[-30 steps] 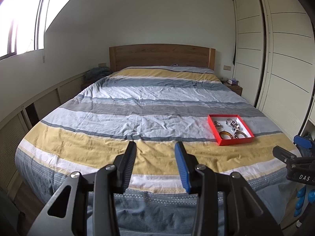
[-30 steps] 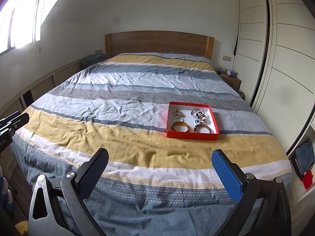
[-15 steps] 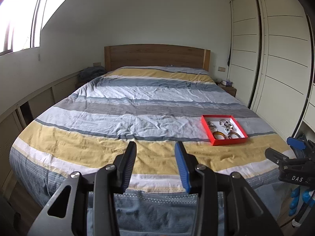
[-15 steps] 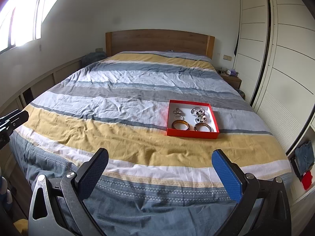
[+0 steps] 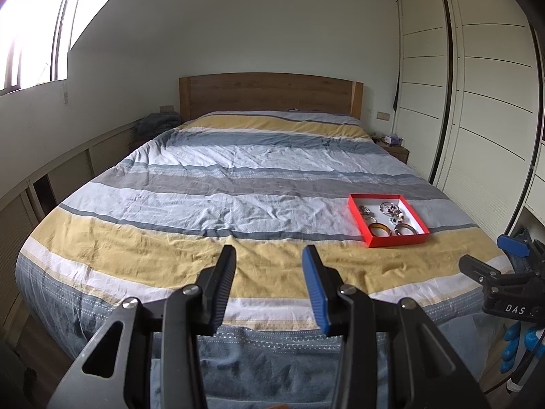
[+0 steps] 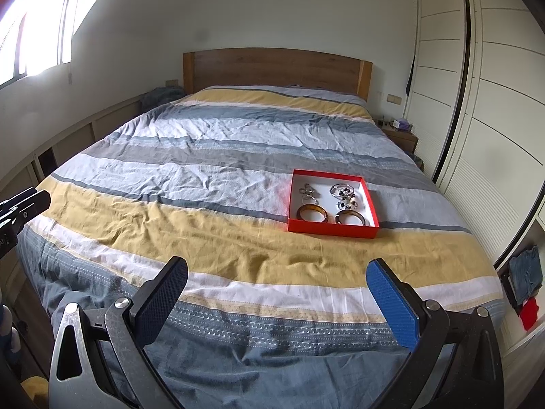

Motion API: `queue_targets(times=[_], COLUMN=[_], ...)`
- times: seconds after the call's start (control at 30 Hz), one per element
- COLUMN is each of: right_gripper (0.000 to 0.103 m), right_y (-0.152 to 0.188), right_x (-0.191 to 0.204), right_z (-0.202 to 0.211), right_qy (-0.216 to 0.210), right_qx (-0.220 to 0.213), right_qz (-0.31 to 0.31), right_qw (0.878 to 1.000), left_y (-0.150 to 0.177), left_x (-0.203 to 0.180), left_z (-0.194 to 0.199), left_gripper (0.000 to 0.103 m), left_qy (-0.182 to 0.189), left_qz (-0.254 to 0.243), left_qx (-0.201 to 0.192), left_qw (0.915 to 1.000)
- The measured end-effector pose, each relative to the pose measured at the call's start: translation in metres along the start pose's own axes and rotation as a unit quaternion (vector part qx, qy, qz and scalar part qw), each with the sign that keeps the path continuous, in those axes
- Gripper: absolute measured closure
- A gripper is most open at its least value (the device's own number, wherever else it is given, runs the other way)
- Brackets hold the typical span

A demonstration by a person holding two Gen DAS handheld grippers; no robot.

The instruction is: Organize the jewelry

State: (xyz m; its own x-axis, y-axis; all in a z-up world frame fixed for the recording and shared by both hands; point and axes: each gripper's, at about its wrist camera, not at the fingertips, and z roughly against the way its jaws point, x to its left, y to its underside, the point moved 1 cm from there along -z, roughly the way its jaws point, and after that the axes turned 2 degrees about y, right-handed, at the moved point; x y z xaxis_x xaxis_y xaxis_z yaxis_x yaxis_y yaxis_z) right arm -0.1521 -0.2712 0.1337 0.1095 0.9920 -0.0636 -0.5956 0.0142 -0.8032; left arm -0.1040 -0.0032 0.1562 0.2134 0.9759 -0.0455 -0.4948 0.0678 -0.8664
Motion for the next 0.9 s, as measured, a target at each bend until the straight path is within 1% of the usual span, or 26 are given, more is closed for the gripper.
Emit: queue_targets(times=[0.07,0.1,0.17,0.63,0.7,0.9], right_gripper=[0.0,0.0,0.0,0.0,0.0,0.0], right_y=[0.001,0.001,0.001,0.004,0.005,0.006], right_x=[0.0,0.0,0.0,0.0,0.0,0.001], right_z=[-0.001,-0.001,-0.002,-0.006,-0.007,-0.009], right_qy=[0.0,0.0,0.001,0.004,0.004,0.004], right_qx=[0.001,0.001,0.002,0.006,0.007,0.011], right_qz=[0.001,0.001,0.001,0.001,0.001,0.003], right_qw=[1.0,1.0,1.0,1.0,1.0,1.0], left_y=[0.0,0.001,0.002,0.008,0.009,0.011], left_x=[0.0,0.0,0.001,0.003,0.003,0.002], left_z=[-0.001,0.0,-0.001,-0.008,-0.009,-0.011], left_gripper=[0.064,0.06,0.057,0.057,0.051,0.048], left_qy=[-0.001,-0.002,-0.002,-0.001,0.0,0.001], left_qz=[0.001,0.001,0.001,-0.002,-0.002,-0.003], left_qx=[0.0,0.0,0.0,0.01,0.013,0.016], left_qw=[1.0,1.0,1.0,0.9999,0.9999,0.9999])
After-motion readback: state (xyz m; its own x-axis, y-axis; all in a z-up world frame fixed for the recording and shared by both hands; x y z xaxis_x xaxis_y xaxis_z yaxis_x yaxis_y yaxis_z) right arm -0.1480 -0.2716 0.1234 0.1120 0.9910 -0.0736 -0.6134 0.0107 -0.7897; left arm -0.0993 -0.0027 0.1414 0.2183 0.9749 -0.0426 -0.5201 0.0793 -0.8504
